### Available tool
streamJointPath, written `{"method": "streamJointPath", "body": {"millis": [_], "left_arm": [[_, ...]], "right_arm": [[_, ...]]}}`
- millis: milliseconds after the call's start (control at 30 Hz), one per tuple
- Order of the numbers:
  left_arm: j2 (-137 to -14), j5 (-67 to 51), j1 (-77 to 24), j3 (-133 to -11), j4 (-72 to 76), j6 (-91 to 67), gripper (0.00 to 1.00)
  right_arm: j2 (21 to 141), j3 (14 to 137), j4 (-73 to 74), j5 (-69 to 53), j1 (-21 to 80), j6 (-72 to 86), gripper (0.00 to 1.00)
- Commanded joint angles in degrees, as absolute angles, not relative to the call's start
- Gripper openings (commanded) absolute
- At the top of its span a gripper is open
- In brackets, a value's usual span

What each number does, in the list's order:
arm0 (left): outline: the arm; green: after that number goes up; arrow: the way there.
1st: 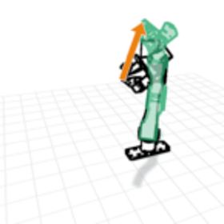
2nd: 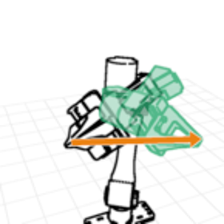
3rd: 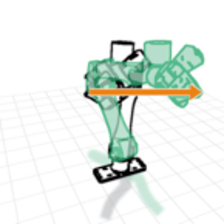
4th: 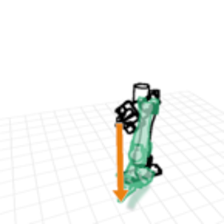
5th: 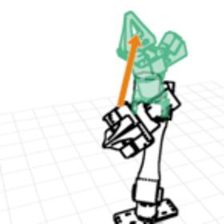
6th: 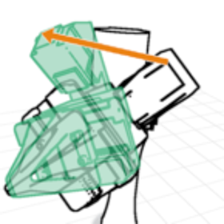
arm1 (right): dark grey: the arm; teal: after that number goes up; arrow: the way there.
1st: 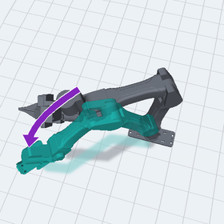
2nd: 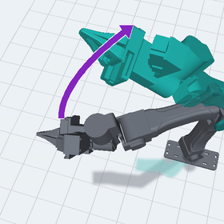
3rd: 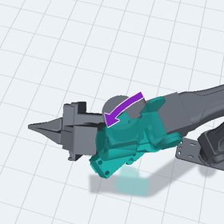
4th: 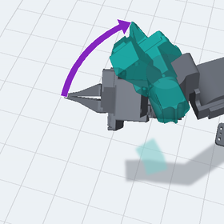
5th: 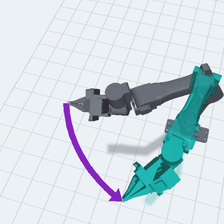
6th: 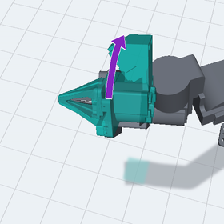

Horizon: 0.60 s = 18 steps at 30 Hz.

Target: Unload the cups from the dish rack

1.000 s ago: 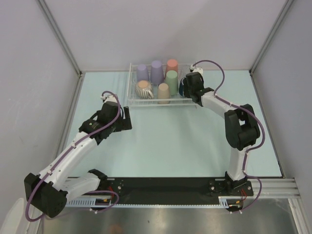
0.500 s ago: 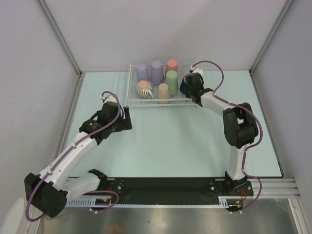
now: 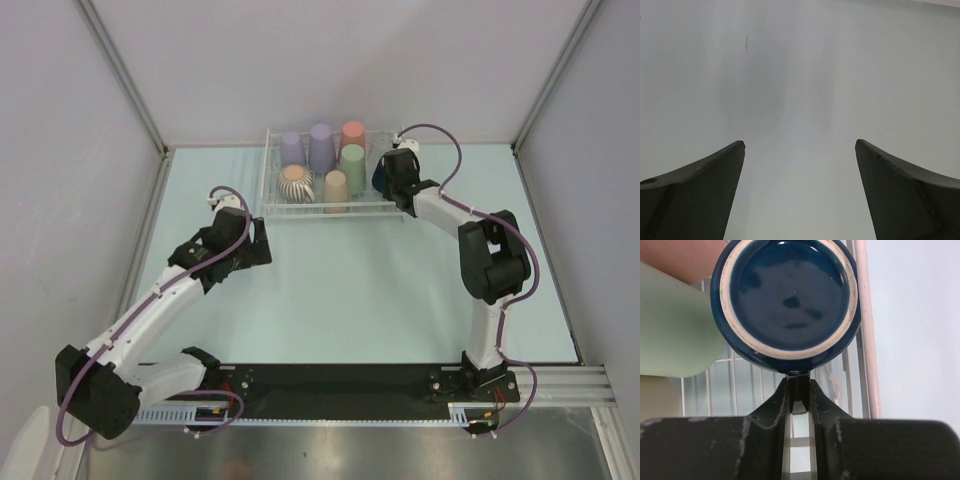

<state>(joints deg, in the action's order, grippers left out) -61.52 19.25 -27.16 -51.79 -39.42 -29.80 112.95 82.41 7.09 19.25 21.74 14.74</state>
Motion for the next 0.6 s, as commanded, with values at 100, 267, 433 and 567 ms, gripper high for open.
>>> {"method": "streamJointPath", "body": {"millis": [100,267,433,567], "left_arm": [[-66.2,18.7,-27.4,-53.3,-39.2,-33.4,0.97],[-64.2,18.4,-27.4,-53.0,-38.0,-33.0,1.0],[-63.4,19.1,-27.4,-53.3,-37.0,-32.8,1.0],[-62.9,17.8,-27.4,-52.9,-35.3,-32.8,1.0]], "right_arm": [[112.5,85.4,9.2,22.0,22.7,13.1,0.0],[111.0,89.5,12.3,25.9,24.6,10.7,0.0],[110.0,96.3,16.3,27.9,25.9,10.1,0.0],[109.5,100.1,19.6,29.1,26.3,9.9,0.0]]}}
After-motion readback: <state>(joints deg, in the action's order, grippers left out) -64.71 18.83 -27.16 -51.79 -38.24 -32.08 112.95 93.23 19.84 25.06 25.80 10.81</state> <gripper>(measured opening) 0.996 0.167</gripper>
